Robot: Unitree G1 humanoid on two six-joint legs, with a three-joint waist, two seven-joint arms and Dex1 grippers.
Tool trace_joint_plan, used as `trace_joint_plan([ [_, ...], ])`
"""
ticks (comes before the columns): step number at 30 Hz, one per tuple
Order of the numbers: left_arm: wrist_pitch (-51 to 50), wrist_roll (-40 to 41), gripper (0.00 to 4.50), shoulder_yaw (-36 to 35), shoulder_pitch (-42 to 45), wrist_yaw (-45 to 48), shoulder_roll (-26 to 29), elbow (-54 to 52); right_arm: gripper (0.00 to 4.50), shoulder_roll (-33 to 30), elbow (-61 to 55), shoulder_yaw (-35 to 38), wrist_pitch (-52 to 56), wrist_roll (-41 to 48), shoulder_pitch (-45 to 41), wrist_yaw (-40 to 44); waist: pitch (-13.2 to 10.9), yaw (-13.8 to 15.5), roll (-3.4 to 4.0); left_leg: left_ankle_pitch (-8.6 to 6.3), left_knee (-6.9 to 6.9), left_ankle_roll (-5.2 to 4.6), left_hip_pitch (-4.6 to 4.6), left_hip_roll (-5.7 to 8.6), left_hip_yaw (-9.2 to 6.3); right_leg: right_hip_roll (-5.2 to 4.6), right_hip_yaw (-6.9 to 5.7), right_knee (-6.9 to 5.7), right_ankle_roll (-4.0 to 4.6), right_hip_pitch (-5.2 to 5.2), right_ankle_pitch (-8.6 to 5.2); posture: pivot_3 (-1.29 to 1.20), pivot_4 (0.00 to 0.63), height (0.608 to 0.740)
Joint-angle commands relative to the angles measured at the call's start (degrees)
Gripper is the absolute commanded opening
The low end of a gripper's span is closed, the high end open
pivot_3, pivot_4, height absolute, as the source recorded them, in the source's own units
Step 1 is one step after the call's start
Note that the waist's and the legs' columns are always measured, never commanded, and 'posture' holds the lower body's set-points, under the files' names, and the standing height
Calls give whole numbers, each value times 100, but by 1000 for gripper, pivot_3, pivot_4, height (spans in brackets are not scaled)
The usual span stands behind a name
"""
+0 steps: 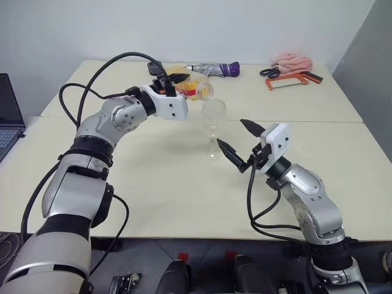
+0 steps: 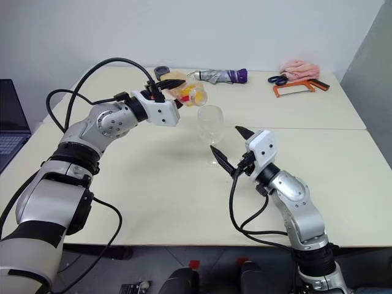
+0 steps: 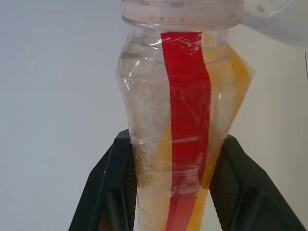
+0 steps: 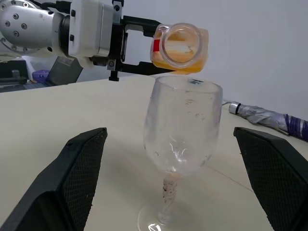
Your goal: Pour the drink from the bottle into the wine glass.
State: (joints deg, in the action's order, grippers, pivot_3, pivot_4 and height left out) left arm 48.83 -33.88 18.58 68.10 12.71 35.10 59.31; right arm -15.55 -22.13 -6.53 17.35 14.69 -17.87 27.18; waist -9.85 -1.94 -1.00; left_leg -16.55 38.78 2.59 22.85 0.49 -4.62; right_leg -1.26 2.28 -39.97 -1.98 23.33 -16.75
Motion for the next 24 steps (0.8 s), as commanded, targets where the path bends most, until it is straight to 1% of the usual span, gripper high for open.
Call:
trace_joint_plan([
  [1, 92, -132, 1671, 36, 378, -363, 111, -2, 4500, -2, -174, 133, -153, 95, 0, 26, 0, 3, 0, 0, 0, 0, 0, 0, 0, 0, 0, 0, 0, 0, 0, 0, 150, 740],
  [7, 103, -439, 1671, 211, 532, -751, 142, 64, 4500, 9, -201, 159, -135, 69, 7, -3, 0, 3, 0, 0, 0, 0, 0, 0, 1, -1, 1, 0, 0, 0, 0, 0, 150, 740],
  [24, 83, -873, 1671, 466, 711, -1231, 219, 68, 4500, 59, -136, 140, -127, -2, 42, -178, 0, 3, 0, 0, 0, 1, 0, 1, 5, -1, 1, -1, 0, 0, 0, 0, 150, 740],
])
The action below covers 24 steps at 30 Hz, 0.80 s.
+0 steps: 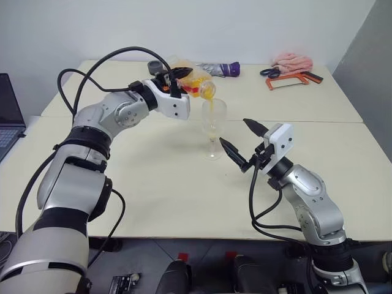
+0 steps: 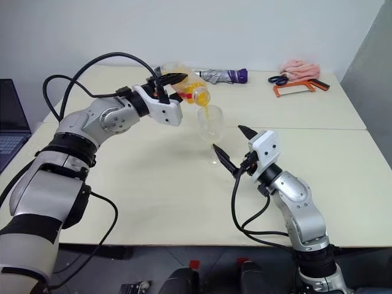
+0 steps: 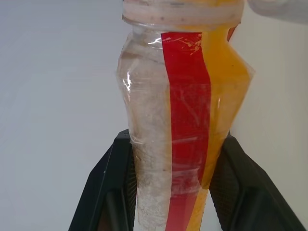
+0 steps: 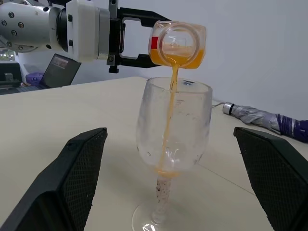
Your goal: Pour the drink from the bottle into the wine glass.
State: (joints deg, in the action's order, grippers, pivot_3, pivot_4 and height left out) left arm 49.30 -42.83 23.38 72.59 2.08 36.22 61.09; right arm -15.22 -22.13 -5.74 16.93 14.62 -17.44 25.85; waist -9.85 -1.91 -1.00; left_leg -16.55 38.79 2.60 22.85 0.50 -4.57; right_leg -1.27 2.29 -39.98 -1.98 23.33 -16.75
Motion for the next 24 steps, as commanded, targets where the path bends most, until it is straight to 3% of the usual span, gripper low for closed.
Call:
trace_joint_plan([
  [1, 32, 10, 1671, -10, 274, -184, 104, -104, 4500, 28, -140, 50, -93, 4, 16, -42, 0, 0, 0, 0, 0, 0, 0, 0, 0, 0, 0, 0, 0, 0, 0, 0, 150, 740],
  [24, -43, -228, 1671, 207, 485, -520, 153, 49, 4500, 248, -309, -219, -14, 10, 358, -119, 0, 0, 0, 0, 1, 0, 0, 0, 4, 0, -1, -1, 0, 0, 0, 0, 150, 740],
])
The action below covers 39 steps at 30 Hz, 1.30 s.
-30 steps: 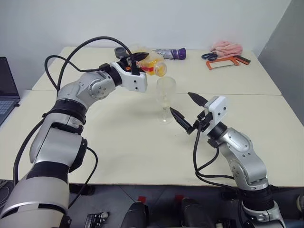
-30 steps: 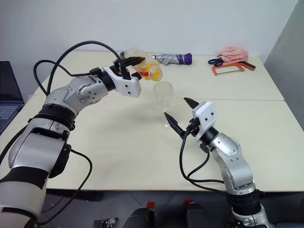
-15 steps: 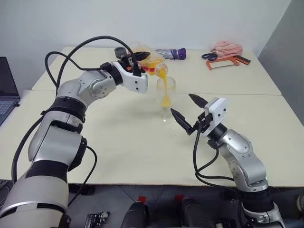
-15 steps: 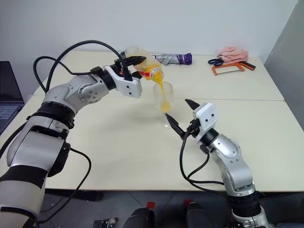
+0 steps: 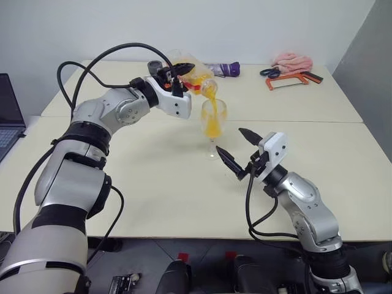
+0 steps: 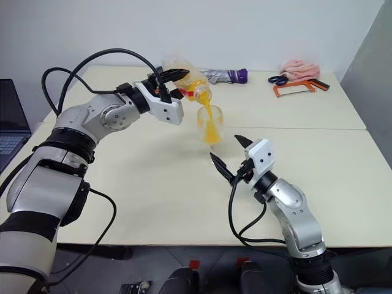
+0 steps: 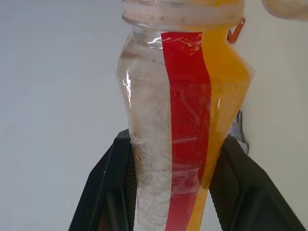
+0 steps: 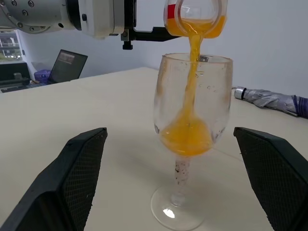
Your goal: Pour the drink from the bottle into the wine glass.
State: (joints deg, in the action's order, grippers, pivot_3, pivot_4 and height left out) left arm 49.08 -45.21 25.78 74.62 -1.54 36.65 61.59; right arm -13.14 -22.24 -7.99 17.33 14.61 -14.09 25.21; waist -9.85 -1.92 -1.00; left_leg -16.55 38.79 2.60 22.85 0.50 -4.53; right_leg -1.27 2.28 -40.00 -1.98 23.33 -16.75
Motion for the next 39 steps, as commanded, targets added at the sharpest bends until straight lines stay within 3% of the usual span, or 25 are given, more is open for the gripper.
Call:
trace_joint_plan([
  [1, -25, 4, 1671, -26, 290, -172, 112, 8, 4500, 51, -306, -9, -54, 7, 37, -67, 0, 1, 0, 0, 0, 0, 0, 0, 0, 0, 0, 0, 0, 0, 0, 0, 150, 740],
  [39, -83, -204, 1671, 243, 538, -533, 101, 269, 4500, 218, -315, -203, -94, -43, 119, -270, 0, 0, 0, 0, 1, 0, 0, 1, 2, 0, 0, -1, 0, 0, 0, 0, 150, 740],
])
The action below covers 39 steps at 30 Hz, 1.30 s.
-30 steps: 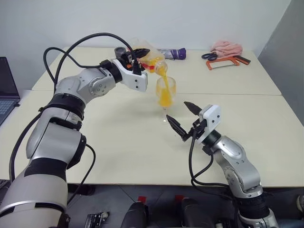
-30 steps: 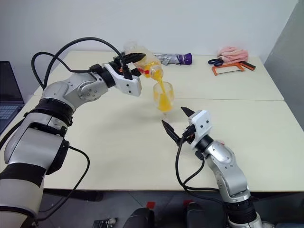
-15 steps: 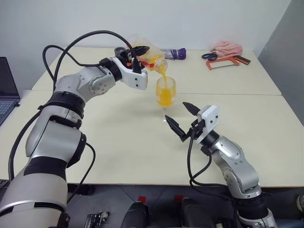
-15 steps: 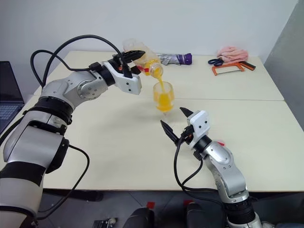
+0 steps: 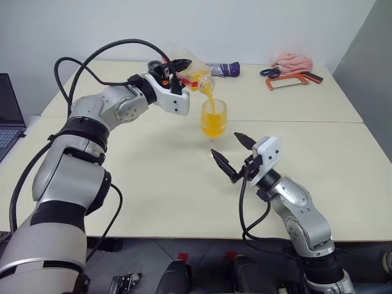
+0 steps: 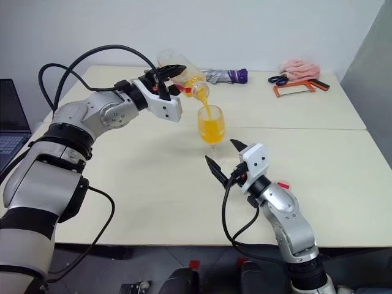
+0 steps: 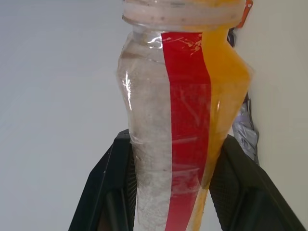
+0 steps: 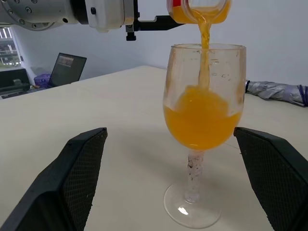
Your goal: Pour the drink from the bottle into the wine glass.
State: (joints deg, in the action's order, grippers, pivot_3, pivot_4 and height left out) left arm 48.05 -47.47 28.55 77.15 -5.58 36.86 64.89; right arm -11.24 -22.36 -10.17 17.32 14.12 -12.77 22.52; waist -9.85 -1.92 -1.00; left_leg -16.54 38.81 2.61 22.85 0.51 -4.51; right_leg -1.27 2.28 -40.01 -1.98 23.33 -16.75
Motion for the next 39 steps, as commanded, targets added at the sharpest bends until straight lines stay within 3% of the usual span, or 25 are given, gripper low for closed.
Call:
trace_joint_plan([
  [1, 23, 21, 1671, -25, 289, -138, 81, -56, 4500, 31, -296, 10, -100, 1, -14, -3, 0, 0, 0, 0, 0, 0, 0, 0, 0, 0, 0, 0, 0, 0, 0, 0, 150, 740],
  [25, 31, 341, 1671, -145, 210, 127, -74, 12, 4500, 47, -284, -7, -118, -14, -8, -18, 0, 0, 0, 0, 0, 1, 0, 0, 0, 0, 0, -1, 0, 0, 0, 0, 150, 740],
  [35, -65, 1565, 1671, -739, -195, 1264, -418, -148, 4500, 49, -216, 17, -214, -40, -134, 7, 0, -14, 0, 1, 2, 2, -2, -2, 2, 0, 0, -4, 0, 0, 0, 0, 150, 740],
  [39, -557, 2851, 1671, -1469, -572, 2340, -754, -369, 4500, 24, -175, 30, -344, -98, -242, 43, 1, -19, 0, 1, 3, 2, -1, -2, 0, -1, 1, -5, 0, 0, 0, 0, 150, 740],
])
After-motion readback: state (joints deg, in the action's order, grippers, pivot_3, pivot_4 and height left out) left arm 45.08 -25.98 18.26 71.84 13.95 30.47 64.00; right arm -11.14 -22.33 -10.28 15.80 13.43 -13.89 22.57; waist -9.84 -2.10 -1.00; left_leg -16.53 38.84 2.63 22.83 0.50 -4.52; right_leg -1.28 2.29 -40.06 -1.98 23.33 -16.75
